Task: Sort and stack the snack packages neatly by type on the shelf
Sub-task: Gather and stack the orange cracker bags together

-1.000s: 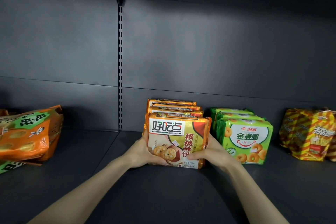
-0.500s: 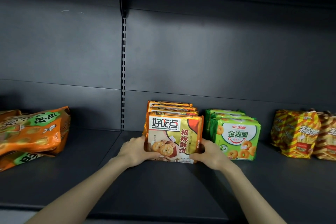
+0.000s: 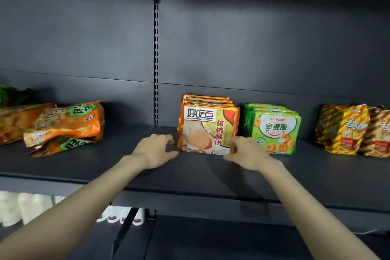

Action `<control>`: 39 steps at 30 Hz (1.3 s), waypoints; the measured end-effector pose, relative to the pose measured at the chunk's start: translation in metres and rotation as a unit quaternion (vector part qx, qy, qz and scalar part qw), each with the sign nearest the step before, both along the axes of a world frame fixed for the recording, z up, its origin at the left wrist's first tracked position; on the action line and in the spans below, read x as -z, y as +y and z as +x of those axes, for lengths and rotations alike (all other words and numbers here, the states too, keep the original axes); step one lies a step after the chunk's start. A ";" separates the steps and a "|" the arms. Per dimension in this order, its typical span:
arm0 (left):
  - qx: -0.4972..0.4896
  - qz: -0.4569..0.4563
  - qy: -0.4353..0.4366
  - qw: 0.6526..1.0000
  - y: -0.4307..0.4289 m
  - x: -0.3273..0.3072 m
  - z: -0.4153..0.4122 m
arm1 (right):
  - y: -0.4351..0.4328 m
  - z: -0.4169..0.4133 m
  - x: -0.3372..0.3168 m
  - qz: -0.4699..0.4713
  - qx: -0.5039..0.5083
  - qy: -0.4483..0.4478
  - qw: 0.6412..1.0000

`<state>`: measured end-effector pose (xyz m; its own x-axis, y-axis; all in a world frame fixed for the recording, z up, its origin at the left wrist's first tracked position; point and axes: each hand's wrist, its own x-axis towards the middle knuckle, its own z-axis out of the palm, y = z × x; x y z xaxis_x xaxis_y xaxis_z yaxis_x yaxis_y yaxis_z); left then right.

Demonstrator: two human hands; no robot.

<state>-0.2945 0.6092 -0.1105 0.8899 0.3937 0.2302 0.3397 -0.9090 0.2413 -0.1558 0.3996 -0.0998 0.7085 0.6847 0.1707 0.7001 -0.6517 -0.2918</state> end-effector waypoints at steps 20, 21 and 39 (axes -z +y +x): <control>-0.023 0.114 -0.047 0.992 0.148 -0.040 -0.241 | 0.192 -0.200 -0.038 0.037 -0.146 -0.035 0.988; -0.027 0.107 -0.051 0.993 0.157 -0.037 -0.254 | 0.203 -0.210 -0.036 0.036 -0.150 -0.030 0.988; -0.072 0.021 -0.177 0.981 0.285 -0.012 -0.282 | 0.320 -0.229 -0.029 0.101 -0.073 0.015 0.992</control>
